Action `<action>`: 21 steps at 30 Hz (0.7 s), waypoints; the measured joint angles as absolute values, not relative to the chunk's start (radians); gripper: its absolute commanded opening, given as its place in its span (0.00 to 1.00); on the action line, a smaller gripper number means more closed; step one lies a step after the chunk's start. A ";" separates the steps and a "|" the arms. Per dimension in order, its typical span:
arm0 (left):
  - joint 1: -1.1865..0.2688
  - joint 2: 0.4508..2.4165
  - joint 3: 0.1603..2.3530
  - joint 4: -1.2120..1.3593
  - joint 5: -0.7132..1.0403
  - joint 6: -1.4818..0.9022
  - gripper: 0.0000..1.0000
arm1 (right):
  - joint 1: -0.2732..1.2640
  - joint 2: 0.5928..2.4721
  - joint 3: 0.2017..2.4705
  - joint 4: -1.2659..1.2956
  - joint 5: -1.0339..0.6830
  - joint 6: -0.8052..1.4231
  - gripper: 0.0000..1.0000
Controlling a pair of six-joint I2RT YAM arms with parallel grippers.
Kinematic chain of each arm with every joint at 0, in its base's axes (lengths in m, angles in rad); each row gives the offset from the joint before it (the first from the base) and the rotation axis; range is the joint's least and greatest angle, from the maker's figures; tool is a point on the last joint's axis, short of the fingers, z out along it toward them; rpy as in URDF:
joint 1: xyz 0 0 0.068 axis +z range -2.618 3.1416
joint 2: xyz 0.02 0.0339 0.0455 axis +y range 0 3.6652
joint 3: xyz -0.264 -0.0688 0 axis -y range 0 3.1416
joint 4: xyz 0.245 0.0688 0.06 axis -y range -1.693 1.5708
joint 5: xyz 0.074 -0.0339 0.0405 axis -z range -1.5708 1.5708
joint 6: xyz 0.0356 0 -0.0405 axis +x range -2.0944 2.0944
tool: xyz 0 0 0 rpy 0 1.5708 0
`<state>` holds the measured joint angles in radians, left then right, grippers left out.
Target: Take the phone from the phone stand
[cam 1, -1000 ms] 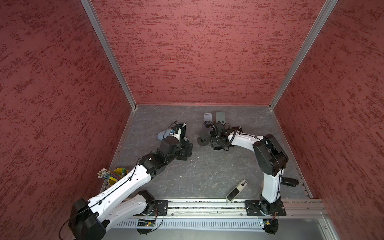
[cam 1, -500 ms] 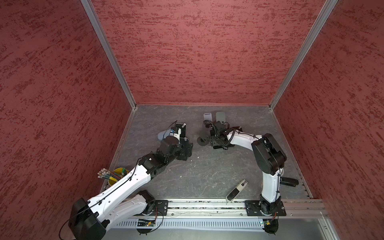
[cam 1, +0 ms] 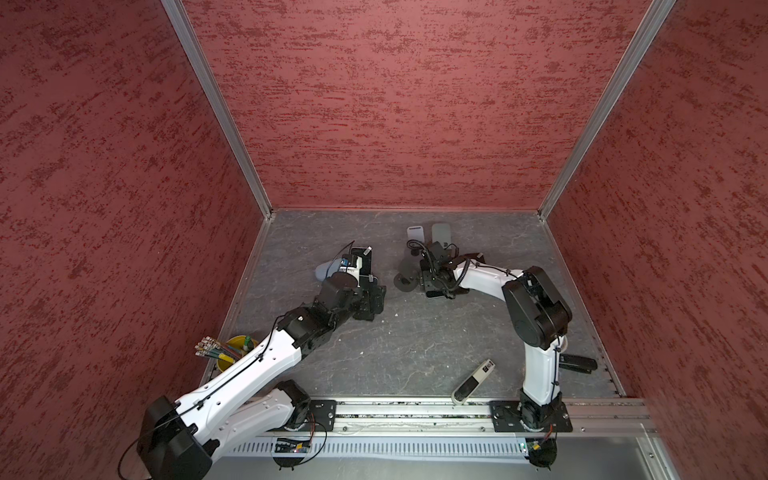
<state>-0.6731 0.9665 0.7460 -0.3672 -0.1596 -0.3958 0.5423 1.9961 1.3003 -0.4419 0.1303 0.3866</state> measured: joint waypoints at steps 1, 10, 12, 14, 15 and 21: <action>-0.673 0.966 0.746 -0.367 -0.160 -0.396 0.99 | 0.542 1.996 1.300 -0.442 0.130 0.387 0.77; -0.673 0.966 0.746 -0.368 -0.160 -0.396 1.00 | 0.542 1.996 1.300 -0.441 0.128 0.390 0.79; -0.673 0.966 0.746 -0.368 -0.160 -0.396 1.00 | 0.542 1.996 1.300 -0.441 0.128 0.390 0.79; -0.673 0.966 0.746 -0.368 -0.160 -0.396 0.99 | 0.542 1.996 1.300 -0.441 0.128 0.390 0.79; -0.673 0.966 0.746 -0.368 -0.160 -0.396 0.99 | 0.542 1.996 1.300 -0.441 0.128 0.390 0.79; -0.685 0.968 0.747 -0.388 -0.183 -0.400 1.00 | 0.542 1.996 1.300 -0.439 0.125 0.390 0.81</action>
<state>-0.6849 0.9680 0.7471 -0.3882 -0.1825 -0.4004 0.5423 1.9961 1.3003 -0.4385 0.1249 0.3897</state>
